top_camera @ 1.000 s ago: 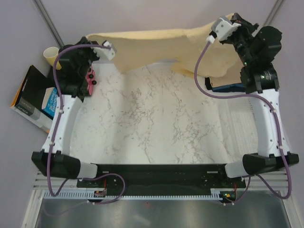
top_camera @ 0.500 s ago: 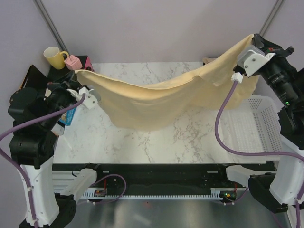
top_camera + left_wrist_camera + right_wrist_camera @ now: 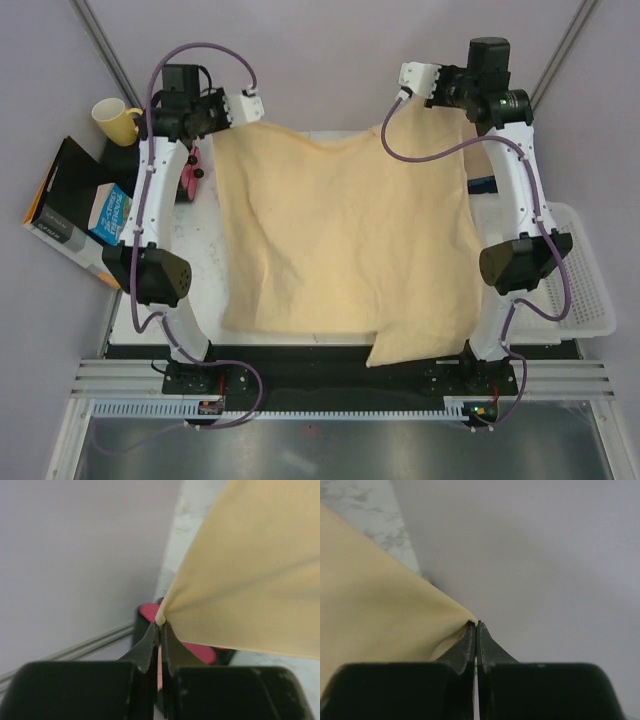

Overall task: Fold and stack the t-shirts
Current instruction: Flatten the tshirt out

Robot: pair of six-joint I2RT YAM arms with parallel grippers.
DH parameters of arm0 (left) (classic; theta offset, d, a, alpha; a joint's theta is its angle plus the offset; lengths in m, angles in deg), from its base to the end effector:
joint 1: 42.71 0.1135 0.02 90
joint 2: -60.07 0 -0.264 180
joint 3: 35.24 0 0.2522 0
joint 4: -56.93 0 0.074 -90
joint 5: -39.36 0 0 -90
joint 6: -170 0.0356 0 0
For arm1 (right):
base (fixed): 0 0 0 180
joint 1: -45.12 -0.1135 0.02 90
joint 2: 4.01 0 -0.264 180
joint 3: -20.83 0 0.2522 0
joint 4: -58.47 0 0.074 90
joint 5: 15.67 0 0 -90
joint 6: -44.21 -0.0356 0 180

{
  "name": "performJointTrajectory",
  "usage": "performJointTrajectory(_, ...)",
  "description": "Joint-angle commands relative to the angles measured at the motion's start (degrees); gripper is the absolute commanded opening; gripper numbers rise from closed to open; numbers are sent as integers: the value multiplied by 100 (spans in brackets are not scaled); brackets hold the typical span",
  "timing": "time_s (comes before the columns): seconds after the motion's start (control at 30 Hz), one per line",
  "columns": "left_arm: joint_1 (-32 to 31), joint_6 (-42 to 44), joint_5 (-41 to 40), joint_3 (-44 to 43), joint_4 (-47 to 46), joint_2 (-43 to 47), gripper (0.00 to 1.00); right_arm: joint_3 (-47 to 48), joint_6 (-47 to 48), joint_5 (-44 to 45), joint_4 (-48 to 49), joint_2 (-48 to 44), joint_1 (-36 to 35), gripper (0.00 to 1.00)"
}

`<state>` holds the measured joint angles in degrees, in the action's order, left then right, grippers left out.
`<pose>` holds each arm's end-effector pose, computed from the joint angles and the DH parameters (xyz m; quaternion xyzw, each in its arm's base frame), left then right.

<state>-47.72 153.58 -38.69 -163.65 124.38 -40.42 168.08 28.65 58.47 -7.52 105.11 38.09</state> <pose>0.3728 -0.0401 0.4219 0.6041 0.6681 0.1611 0.4034 0.3964 0.0587 0.4681 -0.6075 0.5964 -0.1853 0.4908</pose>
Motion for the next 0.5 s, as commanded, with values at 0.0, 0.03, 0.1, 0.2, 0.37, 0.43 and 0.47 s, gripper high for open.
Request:
performJointTrajectory(0.0,124,217,-1112,-2121,-2258,-242,2,558,641,811,3633,-505,-27,0)
performJointTrajectory(0.03,141,444,-1185,-2453,-2675,-365,2,721,877,838,4311,-410,-27,0)
performJointTrajectory(0.1,159,691,-1465,-2536,-3798,-340,2,1525,1152,865,4763,-199,-53,0)
performJointTrajectory(0.2,71,956,-1528,-2536,-5568,-130,2,1305,1459,743,6045,-346,-88,0)
performJointTrajectory(0.37,-96,808,-1616,-1835,-6380,450,2,479,1233,698,6331,-1330,-141,0)
performJointTrajectory(0.43,-87,693,-1608,-633,-6529,924,2,-750,942,733,6208,-1995,-141,0)
performJointTrajectory(0.47,-79,736,-1625,-150,-6825,1065,2,-1250,854,768,6172,-2217,-141,0)
